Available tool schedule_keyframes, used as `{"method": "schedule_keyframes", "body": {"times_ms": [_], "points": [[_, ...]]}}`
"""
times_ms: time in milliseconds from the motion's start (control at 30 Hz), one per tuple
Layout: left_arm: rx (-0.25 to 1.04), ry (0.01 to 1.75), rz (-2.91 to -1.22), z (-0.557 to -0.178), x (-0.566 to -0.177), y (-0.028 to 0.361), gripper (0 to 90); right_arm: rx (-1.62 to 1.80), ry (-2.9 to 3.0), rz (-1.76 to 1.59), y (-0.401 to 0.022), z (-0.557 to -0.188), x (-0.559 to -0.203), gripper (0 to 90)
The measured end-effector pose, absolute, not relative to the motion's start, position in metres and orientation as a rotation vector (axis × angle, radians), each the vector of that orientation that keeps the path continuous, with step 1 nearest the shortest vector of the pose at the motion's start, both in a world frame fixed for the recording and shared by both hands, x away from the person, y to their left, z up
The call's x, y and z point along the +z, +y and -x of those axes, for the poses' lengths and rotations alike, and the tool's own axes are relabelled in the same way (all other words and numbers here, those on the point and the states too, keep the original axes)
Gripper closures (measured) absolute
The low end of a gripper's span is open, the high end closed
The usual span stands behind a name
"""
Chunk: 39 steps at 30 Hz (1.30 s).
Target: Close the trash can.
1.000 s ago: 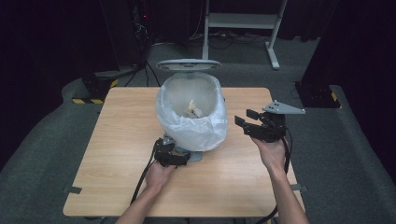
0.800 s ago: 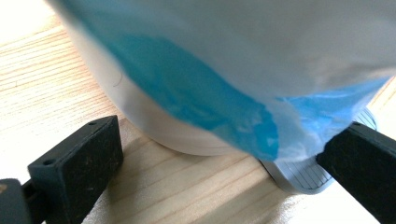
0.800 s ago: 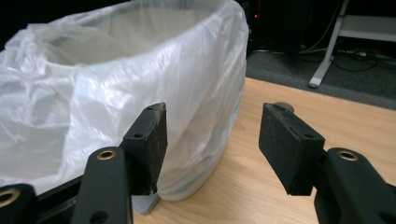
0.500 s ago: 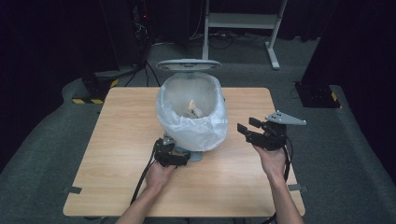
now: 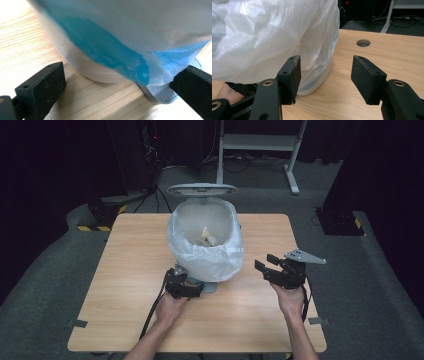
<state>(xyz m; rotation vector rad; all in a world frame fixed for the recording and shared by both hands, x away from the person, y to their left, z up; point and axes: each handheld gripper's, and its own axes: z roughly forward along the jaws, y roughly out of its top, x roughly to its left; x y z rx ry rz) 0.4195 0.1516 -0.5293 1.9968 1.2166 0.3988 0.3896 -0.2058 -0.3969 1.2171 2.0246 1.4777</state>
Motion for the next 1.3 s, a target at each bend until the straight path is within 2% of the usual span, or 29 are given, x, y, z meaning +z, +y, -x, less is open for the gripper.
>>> {"method": "schedule_keyframes", "body": {"times_ms": [1300], "points": [[0.399, 1.217, -1.998, -0.419, -0.529, 0.151, 0.6, 1.411, 2.062, -1.289, -0.203, -0.383, -0.464, 39.3]]}}
